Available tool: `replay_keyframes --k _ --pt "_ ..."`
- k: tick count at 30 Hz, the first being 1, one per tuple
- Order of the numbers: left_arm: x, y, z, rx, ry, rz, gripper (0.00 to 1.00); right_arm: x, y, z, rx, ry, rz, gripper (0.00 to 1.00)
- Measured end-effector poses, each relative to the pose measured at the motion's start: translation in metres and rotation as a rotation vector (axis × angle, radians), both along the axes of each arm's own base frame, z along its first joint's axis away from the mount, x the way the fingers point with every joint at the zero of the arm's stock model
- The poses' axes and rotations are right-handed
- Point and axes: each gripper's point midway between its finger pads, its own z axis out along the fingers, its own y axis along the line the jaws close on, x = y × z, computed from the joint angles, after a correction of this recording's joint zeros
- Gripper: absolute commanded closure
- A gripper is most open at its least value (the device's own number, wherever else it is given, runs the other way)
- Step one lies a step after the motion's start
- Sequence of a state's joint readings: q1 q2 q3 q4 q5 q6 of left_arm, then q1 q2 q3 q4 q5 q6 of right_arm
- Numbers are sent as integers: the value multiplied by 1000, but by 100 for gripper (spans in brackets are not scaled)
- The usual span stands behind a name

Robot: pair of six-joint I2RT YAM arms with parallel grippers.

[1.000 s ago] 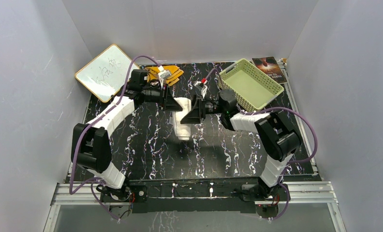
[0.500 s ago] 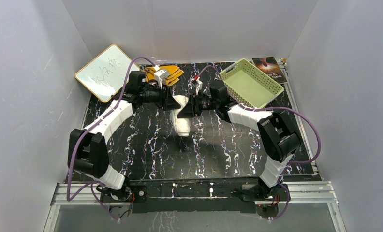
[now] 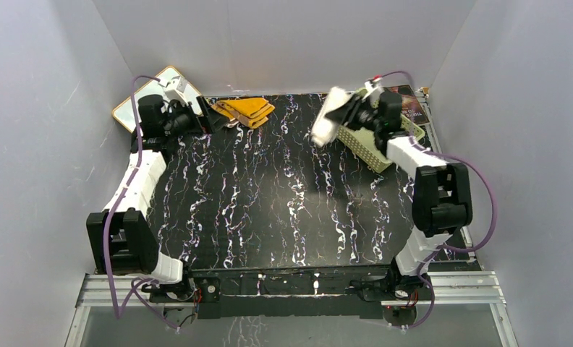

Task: Roll the towels
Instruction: Place the towel in the bin.

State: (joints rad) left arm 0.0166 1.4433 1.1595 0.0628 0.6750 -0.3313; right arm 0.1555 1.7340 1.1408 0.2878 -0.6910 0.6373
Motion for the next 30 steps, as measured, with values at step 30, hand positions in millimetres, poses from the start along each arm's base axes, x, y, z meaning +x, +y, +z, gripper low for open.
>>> replay_keyframes --k 30 --pt "-18 8 -48 99 160 8 2 157 -151 -101 255 380 -617 49"
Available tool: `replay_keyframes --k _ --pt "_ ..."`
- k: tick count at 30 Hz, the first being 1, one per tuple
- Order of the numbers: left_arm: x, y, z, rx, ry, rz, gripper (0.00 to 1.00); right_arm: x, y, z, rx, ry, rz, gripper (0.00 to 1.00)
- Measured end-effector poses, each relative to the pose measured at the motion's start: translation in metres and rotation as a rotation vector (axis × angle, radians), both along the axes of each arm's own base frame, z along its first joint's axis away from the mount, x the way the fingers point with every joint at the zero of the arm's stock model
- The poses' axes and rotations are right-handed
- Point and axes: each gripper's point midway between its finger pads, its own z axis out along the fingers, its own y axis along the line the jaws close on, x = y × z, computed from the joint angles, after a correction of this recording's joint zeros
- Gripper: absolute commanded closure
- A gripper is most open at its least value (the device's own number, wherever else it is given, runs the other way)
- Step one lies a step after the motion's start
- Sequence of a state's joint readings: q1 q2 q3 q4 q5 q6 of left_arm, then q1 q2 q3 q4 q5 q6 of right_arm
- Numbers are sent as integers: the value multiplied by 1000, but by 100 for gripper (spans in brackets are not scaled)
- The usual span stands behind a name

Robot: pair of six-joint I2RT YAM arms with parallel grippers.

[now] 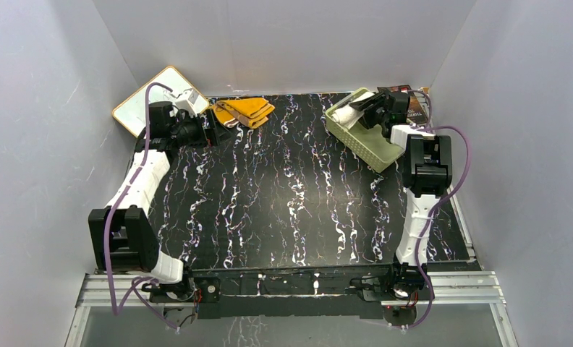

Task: Roll the towels
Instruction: Place the towel in the bin, then pick up the towel at the corner of the board.

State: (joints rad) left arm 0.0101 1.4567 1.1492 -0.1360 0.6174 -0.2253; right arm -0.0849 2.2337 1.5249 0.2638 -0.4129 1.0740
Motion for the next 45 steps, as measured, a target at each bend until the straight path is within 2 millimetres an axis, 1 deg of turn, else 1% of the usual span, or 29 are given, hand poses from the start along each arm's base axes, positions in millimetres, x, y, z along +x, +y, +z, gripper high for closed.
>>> replay_keyframes --k 1,2,3,6,9,15,19,21,23,25,27,29,31,32,34,36,38,40,41,42,43,44,45 --pt "0 0 -1 -1 4 0 2 1 0 -3 4 12 -1 43" --pt "1 0 -3 -2 11 1 1 4 0 -8 7 25 -2 32" --pt "1 0 -6 -3 18 1 2 5 1 -8 8 26 -1 23" --pt "2 0 -13 -4 38 -1 2 11 3 -20 18 58 -2 3" --pt "2 -1 -16 -5 49 -1 2 12 6 -27 15 92 3 1" --pt "1 -1 -20 -4 68 -1 2 16 6 -23 -18 146 10 2" --pt "0 0 -29 -4 98 0 2 12 0 -22 -84 205 5 2" --pt "2 0 -35 0 119 4 2 3 -5 -28 -130 255 -8 2" --pt "9 2 -41 8 135 13 2 -9 -12 -32 -181 310 -17 2" --pt "21 7 -49 27 148 36 2 -22 -19 -30 -233 353 -20 2" --pt "37 12 -58 50 156 67 2 -31 -25 -22 -284 371 -25 2" --pt "56 17 -67 74 155 96 2 -41 -33 -6 -346 374 -35 2" --pt "76 20 -77 96 150 116 2 -47 -41 19 -404 344 -46 2" --pt "89 21 -81 112 146 126 1 -49 -44 34 -436 317 -50 2" --pt "121 17 -88 148 119 133 2 -56 -48 71 -508 227 -54 2" --pt "146 8 -96 186 92 129 2 -70 -50 109 -571 95 -73 2" --pt "173 -7 -102 222 56 113 2 -101 -45 147 -606 -92 -93 2" --pt "197 -25 -108 258 17 91 2 -130 -34 179 -603 -270 -93 2" --pt "205 -33 -111 280 0 82 1 -136 -27 193 -594 -342 -74 2" --pt "211 -39 -114 299 -13 75 2 -137 -20 205 -587 -401 -50 2" --pt "218 -47 -117 325 -26 66 2 -133 -14 217 -584 -454 -25 2" --pt "224 -54 -120 351 -43 58 2 -128 -9 221 -579 -480 -5 2" --pt "230 -59 -124 378 -60 53 2 -121 -3 219 -575 -501 24 2"
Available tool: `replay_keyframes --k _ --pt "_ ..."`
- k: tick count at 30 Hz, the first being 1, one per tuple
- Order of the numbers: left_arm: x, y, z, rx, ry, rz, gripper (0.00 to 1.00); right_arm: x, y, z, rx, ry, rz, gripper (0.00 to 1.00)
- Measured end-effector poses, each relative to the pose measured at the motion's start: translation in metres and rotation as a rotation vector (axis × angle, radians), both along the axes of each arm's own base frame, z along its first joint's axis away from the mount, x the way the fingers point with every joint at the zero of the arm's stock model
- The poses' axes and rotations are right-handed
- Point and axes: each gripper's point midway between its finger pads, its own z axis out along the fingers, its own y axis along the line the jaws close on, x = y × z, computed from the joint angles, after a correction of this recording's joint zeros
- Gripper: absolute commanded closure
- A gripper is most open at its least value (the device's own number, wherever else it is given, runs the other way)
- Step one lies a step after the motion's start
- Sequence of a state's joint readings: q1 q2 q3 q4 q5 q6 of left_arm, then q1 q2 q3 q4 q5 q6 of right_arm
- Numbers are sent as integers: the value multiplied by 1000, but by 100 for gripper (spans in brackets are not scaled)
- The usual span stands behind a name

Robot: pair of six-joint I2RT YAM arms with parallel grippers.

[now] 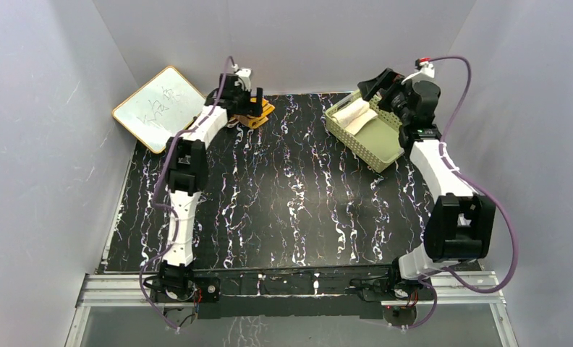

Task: Roll the towels
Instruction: Pick up the towel at the corner of the board.

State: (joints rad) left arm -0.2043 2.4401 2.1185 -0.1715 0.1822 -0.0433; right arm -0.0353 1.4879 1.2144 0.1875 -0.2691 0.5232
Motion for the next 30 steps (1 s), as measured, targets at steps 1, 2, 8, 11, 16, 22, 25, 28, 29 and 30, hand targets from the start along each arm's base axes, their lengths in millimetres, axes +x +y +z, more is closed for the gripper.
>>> replay_keyframes --k 1,2,8,11,16,22,25,28,29,30 --pt "4 -5 -5 31 -9 -8 2 3 5 -8 -3 12 15 1" --pt "7 -9 -9 55 -18 -15 2 5 10 -18 -9 32 26 2" --pt "18 -26 -48 184 -25 -49 2 -10 58 -41 -123 45 27 2" --pt "25 -22 -56 222 -41 -37 2 -41 65 -12 -100 -89 20 2" --pt "30 -13 -55 237 -53 -10 7 -69 59 68 -62 -376 46 2" --pt "32 -11 -56 221 -53 -12 73 -59 93 81 -155 -391 210 7" --pt "30 -11 -58 183 -42 -14 100 -58 98 75 -182 -365 245 7" --pt "19 -11 -61 142 -25 -33 100 -59 101 69 -194 -347 266 8" --pt "9 -10 -60 130 -6 -39 100 -59 101 67 -197 -341 270 8" --pt "-2 -9 -59 117 16 -49 100 -60 102 65 -200 -332 275 8"
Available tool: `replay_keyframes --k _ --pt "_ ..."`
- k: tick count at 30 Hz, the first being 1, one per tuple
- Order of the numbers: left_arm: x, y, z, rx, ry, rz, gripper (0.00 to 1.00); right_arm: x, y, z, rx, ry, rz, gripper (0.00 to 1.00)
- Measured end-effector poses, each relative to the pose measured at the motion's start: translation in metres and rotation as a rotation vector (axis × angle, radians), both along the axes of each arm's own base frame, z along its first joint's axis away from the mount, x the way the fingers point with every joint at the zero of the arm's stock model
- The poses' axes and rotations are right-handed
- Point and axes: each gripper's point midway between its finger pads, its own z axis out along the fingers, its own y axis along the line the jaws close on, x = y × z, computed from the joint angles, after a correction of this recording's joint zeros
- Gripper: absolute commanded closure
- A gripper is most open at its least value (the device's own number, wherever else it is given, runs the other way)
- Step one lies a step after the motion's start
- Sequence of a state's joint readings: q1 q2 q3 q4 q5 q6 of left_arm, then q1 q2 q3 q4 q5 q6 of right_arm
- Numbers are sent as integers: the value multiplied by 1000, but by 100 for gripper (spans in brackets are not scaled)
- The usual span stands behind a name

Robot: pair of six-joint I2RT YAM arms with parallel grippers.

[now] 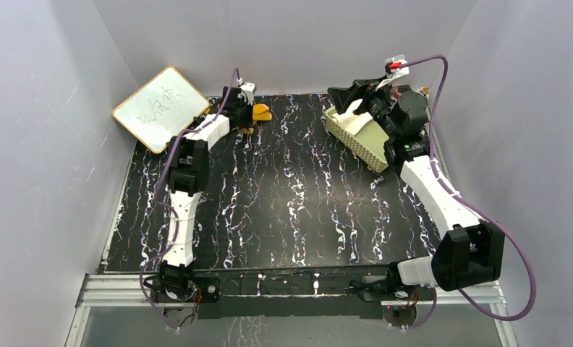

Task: Roll the towels
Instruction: Pick up the towel at the corner of the board, then flatten out the towel at the center of the board.

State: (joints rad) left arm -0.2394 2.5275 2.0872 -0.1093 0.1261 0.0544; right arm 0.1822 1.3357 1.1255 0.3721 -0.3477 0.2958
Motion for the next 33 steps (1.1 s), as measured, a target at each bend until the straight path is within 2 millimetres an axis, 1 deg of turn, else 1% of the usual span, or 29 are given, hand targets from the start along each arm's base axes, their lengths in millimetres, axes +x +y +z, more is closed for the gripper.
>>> replay_keyframes --k 1,3,5,6,7,10,11,13,14,15,16,17,18,19,20,22,23,24,25,26,27,28,29,30,31,33 --pt "-12 0 2 -13 23 -11 100 -1 0 -2 -5 9 3 8" --pt "-48 -4 8 -53 85 -46 100 -4 0 -4 -8 19 2 8" --pt "-79 -13 28 -109 121 -97 100 -9 -2 -3 -8 22 -5 8" --pt "-93 -20 46 -146 126 -131 100 -13 -4 0 -7 21 -12 8" --pt "-104 -29 71 -187 107 -173 100 -16 -5 4 -5 14 -16 8" --pt "-137 -54 173 -307 -29 -316 100 -23 -8 15 2 -11 -27 8" --pt "-153 -61 213 -348 -99 -373 99 -25 -9 18 4 -17 -26 8" --pt "-198 -67 290 -416 -247 -490 97 -26 -9 19 8 -19 -25 8" --pt "-223 -67 321 -437 -319 -548 91 -26 -8 17 9 -11 -22 8" --pt "-248 -66 343 -451 -377 -593 69 -26 -8 17 9 -8 -21 8" --pt "-264 -62 352 -455 -408 -615 53 -26 -7 15 11 0 -18 7" --pt "-282 -57 356 -451 -434 -629 48 -27 -6 14 13 6 -12 7" --pt "-292 -51 353 -443 -437 -624 44 -27 -4 13 14 11 -7 6" --pt "-295 -45 340 -433 -417 -597 41 -28 -3 12 14 15 -4 5" --pt "-291 -38 318 -417 -370 -547 37 -28 -3 10 14 22 -2 5" --pt "-278 -25 257 -379 -220 -431 33 -30 -1 1 9 49 1 5" --pt "-273 -16 217 -354 -115 -362 32 -31 0 -5 6 67 0 5" --pt "-271 -6 172 -327 4 -293 31 -33 1 -13 2 88 0 5" --pt "-275 3 134 -304 113 -237 30 -36 2 -22 -2 112 -1 5" --pt "-285 12 96 -279 224 -183 30 -38 4 -30 -8 133 -3 5" --pt "-298 22 69 -258 313 -138 30 -41 7 -40 -18 164 -4 5" --pt "-310 30 52 -242 378 -103 30 -45 11 -52 -33 199 -3 5" --pt "-320 34 44 -236 422 -84 30 -48 16 -62 -47 229 0 6" --pt "-324 34 43 -239 437 -77 30 -52 22 -73 -64 263 6 6" --pt "-323 32 46 -248 428 -81 30 -57 28 -85 -80 300 13 7" --pt "-320 25 57 -292 400 -99 34 -68 39 -109 -115 375 27 9"
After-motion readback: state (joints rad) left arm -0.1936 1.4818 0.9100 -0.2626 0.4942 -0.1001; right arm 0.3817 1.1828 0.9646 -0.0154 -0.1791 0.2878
